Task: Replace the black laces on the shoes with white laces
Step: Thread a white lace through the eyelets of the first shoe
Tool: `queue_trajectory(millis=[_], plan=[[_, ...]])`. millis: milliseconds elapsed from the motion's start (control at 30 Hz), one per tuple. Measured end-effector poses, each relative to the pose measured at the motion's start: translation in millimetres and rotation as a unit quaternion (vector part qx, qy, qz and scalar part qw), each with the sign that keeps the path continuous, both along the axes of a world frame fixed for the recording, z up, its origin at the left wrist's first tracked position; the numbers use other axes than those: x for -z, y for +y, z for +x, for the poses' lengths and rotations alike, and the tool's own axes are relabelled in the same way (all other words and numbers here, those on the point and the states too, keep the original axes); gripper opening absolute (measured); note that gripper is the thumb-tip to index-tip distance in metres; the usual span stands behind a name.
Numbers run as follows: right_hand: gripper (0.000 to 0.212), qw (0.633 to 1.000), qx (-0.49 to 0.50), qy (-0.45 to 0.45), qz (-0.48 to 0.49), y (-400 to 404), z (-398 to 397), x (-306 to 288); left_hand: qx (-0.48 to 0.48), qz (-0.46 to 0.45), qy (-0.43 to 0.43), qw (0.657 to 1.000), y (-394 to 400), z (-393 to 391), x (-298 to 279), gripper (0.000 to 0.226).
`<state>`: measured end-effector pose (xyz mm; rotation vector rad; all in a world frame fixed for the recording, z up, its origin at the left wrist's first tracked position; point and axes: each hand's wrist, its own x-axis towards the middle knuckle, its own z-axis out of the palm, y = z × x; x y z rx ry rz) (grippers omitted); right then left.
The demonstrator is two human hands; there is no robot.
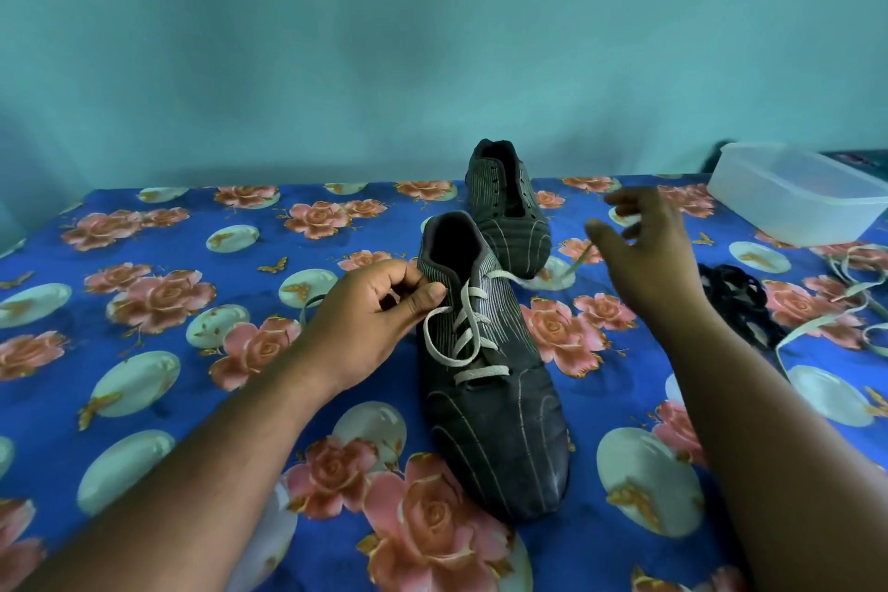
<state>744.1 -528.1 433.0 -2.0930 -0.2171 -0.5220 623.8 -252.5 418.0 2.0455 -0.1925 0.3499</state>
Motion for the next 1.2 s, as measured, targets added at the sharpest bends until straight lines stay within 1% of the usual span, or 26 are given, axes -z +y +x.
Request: queue_trajectory(millis=[33,67,133,200,300,400,467,567,633,667,733,767,800,833,867,900,967,1033,1067,1133,1200], plan=[[0.031,0.995,-0.052,-0.052,-0.062,5.8,-5.9,-1.9,-0.005,-0.001,-0.001,1.0,-1.0,-0.6,-0.6,0.03],[0.035,0.983,-0.111,-0.094,-0.112,11.5,-11.9,-3.8,-0.006,-0.006,-0.002,1.0,-1.5,-1.0,-1.1,0.029],[0.038,0.947,-0.214,-0.147,-0.188,21.3,-20.0,-4.0,-0.006,-0.021,0.002,1.0,-1.0,-1.5,-1.3,0.026],[0.033,0.927,-0.26,-0.168,-0.211,29.9,-23.8,-1.6,-0.008,-0.021,0.002,1.0,0.2,-1.3,-0.6,0.024],[0.022,0.924,-0.272,-0.183,-0.195,33.2,-22.9,1.1,-0.005,-0.012,-0.003,1.0,0.0,-1.2,0.1,0.025],[0.016,0.936,-0.228,-0.191,-0.188,25.8,-15.5,1.8,0.002,-0.009,0.007,1.0,1.0,0.2,0.8,0.028],[0.011,0.953,-0.16,-0.19,-0.173,17.1,-8.3,2.1,0.008,-0.013,0.011,1.0,2.3,1.0,1.6,0.027],[0.006,0.981,-0.042,-0.134,-0.131,-3.5,6.7,7.4,0.005,-0.002,0.004,1.0,4.5,1.3,2.9,0.022],[0.008,0.99,0.015,-0.094,-0.106,-15.1,13.6,10.0,0.005,0.005,0.002,1.0,4.5,0.6,2.6,0.023],[0.009,0.991,0.038,-0.075,-0.108,-17.4,15.6,11.0,0.006,0.01,0.0,1.0,4.1,0.2,2.0,0.024],[0.006,0.986,0.071,-0.03,-0.151,-15.1,15.2,12.0,0.005,0.019,-0.004,1.0,3.1,-0.2,1.6,0.026],[0.009,0.981,0.077,-0.007,-0.179,-11.2,13.4,12.6,0.005,0.02,-0.004,1.0,3.0,-0.6,1.3,0.028],[0.017,0.977,0.071,0.005,-0.201,-6.3,10.2,12.3,0.006,0.015,-0.001,1.0,3.0,-1.2,1.0,0.03],[0.026,0.975,0.056,-0.004,-0.214,-0.9,6.1,11.1,0.01,0.004,0.004,1.0,3.6,-2.1,0.6,0.033],[0.033,0.976,0.031,-0.031,-0.214,3.4,1.8,9.1,0.017,-0.008,0.011,1.0,4.1,-2.8,0.1,0.035],[0.035,0.976,-0.004,-0.068,-0.205,7.0,-2.0,6.7,0.026,-0.015,0.018,0.999,4.3,-3.4,-0.7,0.037],[0.032,0.968,-0.1,-0.133,-0.188,13.7,-9.8,2.2,0.036,-0.007,0.015,0.999,3.5,-3.9,-1.3,0.038],[0.035,0.949,-0.2,-0.15,-0.193,21.8,-18.2,1.1,0.019,0.032,-0.008,0.999,2.7,-2.1,1.5,0.043],[0.038,0.94,-0.234,-0.146,-0.198,25.9,-21.3,1.8,0.006,0.048,-0.019,0.999,2.9,-0.3,3.9,0.046],[0.038,0.933,-0.265,-0.147,-0.196,32.4,-24.1,3.6,-0.008,0.051,-0.025,0.998,2.9,2.2,7.3,0.049],[0.031,0.93,-0.27,-0.17,-0.185,35.3,-24.1,4.9,-0.005,0.045,-0.029,0.999,1.5,3.1,8.3,0.047]])
